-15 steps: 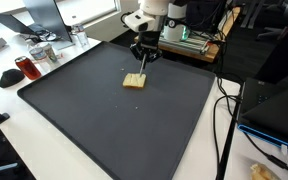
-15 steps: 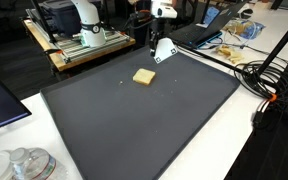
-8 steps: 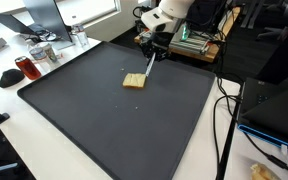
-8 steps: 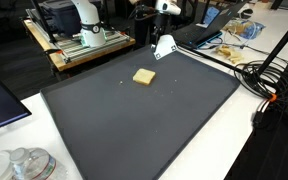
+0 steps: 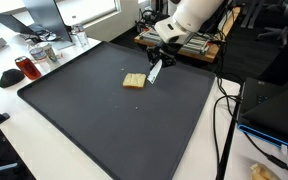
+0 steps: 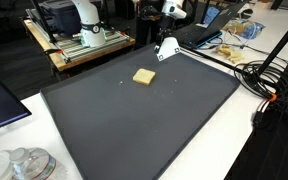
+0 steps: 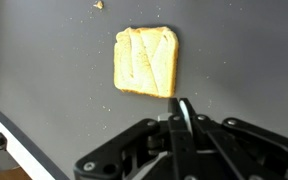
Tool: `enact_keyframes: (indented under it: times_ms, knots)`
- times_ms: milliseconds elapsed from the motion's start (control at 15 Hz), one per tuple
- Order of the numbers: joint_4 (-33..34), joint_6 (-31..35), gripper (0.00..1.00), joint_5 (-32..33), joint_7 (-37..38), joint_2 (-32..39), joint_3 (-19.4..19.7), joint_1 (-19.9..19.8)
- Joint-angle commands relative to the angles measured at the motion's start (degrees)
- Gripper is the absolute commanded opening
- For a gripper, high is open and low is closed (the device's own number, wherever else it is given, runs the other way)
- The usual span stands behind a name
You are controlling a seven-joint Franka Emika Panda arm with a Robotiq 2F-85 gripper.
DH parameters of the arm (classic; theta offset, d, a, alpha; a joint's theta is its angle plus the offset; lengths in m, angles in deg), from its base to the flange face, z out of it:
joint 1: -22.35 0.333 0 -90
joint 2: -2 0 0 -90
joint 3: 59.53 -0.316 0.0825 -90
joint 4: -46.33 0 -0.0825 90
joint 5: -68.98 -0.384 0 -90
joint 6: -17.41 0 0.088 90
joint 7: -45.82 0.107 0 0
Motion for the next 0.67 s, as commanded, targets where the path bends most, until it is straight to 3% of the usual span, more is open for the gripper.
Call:
enact_keyframes:
  times_ms: [0, 600]
  knots:
    - [5.02, -4.23, 0.01, 3.18, 4.10, 5.40, 0.13, 2.05]
    - [13.74, -10.87, 0.01, 1.77, 5.46, 14.07, -0.04, 4.96]
